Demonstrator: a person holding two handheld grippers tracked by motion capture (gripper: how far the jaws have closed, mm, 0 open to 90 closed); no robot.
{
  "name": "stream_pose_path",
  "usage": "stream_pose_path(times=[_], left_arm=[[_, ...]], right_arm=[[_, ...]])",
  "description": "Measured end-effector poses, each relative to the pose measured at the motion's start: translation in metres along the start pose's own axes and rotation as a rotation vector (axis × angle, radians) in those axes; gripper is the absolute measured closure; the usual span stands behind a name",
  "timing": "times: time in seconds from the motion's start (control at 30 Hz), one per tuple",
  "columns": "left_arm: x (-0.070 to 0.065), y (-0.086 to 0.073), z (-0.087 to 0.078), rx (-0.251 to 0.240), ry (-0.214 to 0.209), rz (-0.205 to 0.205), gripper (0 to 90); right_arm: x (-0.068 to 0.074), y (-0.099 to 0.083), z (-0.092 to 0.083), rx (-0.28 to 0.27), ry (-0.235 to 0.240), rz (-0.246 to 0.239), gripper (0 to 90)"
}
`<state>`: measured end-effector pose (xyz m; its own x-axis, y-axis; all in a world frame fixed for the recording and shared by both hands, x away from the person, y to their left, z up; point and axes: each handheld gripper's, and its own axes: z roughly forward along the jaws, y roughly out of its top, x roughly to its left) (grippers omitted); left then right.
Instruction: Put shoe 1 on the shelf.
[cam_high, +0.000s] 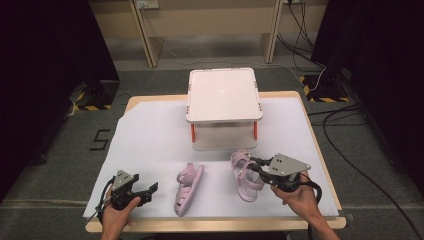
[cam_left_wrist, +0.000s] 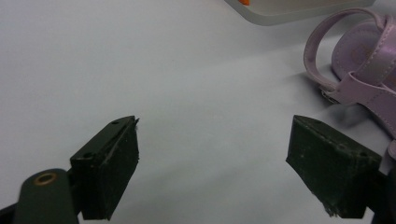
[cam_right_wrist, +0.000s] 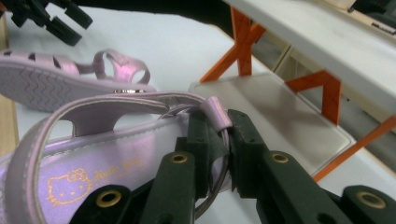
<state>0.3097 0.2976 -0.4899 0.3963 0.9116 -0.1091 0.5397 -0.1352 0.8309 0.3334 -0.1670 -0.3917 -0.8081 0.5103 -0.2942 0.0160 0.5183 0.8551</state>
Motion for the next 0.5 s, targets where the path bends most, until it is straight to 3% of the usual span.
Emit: stream_pose_path(times=[0.17,0.5], left_arm=[[0.000,-0.001,0.001,-0.003,-0.003,-0.004,16.0],[0.001,0.000,0.000,-0.002,-0.003,-0.004,16.0]], right_arm=[[-0.005,0.017,-0.001,-0.020,0.009,-0.014,80.7],[-0.017,0.067,-0.002,-0.084,0.034,-0.019,80.7]])
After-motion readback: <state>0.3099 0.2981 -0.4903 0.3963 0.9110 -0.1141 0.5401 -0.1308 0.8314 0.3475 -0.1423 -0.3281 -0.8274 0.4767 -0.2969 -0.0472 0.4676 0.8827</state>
